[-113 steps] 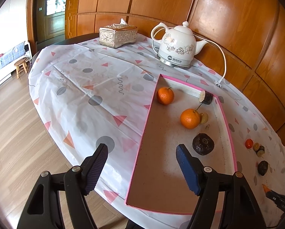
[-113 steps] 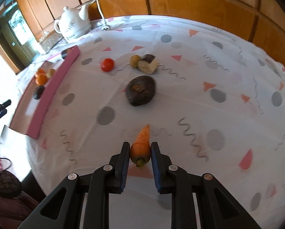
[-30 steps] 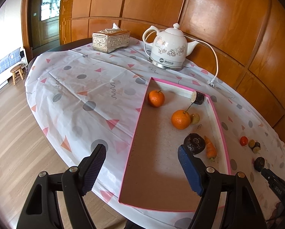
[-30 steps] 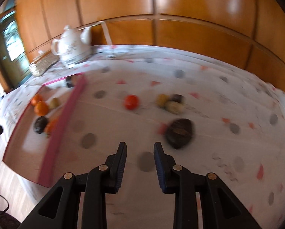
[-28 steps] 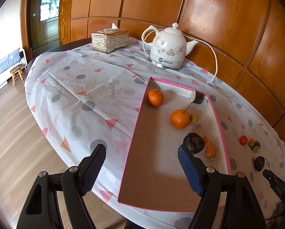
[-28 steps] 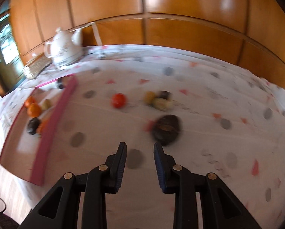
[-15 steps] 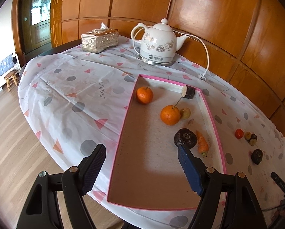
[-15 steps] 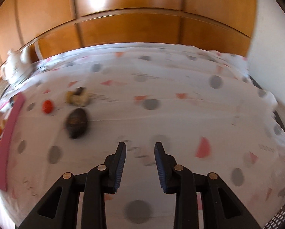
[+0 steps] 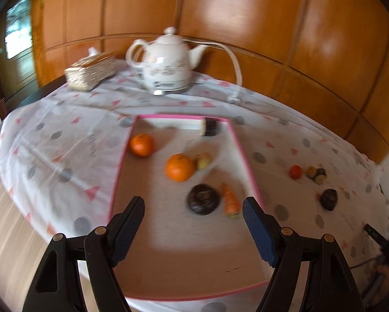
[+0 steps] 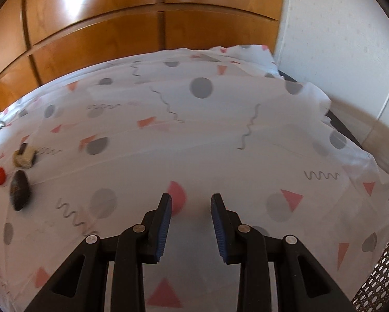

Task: Organize fruits
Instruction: 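Move the left gripper to the red tomato and close on it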

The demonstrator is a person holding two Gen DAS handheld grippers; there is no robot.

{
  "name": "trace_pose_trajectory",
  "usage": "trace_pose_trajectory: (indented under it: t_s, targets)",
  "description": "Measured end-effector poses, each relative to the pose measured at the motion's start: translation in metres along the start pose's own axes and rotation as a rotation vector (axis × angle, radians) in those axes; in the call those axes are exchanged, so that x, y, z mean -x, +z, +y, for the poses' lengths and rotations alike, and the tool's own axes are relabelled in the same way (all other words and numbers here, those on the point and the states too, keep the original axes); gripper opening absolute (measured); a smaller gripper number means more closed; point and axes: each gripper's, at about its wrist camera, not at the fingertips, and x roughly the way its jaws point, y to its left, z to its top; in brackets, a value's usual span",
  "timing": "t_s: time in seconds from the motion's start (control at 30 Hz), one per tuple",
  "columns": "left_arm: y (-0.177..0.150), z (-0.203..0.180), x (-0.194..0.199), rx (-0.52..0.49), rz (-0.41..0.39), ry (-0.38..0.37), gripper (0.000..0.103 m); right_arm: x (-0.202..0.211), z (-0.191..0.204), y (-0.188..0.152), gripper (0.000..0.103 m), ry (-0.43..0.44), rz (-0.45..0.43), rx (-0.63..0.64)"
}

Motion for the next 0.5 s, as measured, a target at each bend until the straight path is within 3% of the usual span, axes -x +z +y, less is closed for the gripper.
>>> trace_pose_trajectory:
  t_s: [0.23, 0.5]
  targets:
    - [0.025, -0.048, -0.007, -0.135, 0.001, -0.129, 0.077, -0.008, -0.007, -0.001, 0.036, -0.01, -0.018, -0.019]
    - [0.04, -0.102, -0.047, -0.217, 0.109, -0.246, 0.061, -0.011, -0.008, -0.005, 0.038, -0.005, -0.049, -0.023]
